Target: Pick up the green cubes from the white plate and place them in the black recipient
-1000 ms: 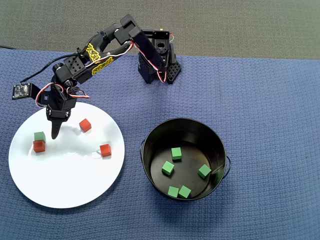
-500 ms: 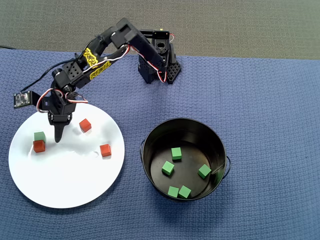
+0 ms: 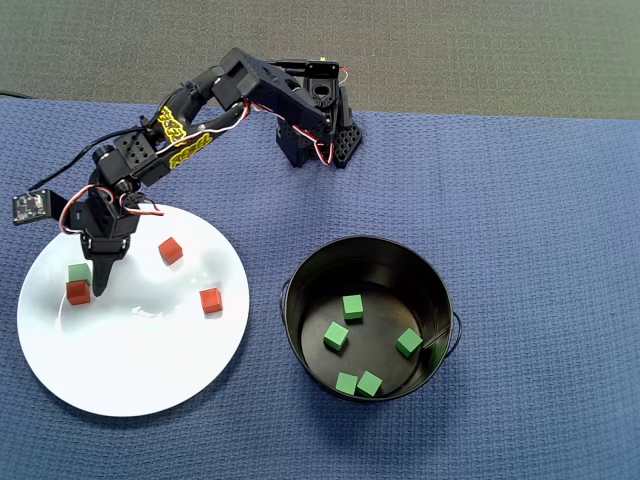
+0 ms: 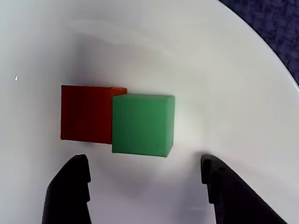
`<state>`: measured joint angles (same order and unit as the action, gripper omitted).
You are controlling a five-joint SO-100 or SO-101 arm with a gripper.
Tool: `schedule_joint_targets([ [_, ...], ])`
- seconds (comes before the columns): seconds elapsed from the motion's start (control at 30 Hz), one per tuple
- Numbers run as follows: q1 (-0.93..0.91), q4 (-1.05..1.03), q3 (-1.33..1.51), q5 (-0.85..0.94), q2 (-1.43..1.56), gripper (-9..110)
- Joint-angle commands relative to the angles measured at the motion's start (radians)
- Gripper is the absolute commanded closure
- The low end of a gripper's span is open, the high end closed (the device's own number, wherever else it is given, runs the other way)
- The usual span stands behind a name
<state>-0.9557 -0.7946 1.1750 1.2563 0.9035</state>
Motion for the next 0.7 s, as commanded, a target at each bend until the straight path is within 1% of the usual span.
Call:
schedule_joint_targets([
  [0.0,-0.005,0.003,-0.083,0.009,0.003,77],
  [0.4,-0.02,-0.054,-0.242,-0.008,-0.075,77],
  [0.67,-0.034,-0.049,-0.275,-0.005,-0.097,79],
])
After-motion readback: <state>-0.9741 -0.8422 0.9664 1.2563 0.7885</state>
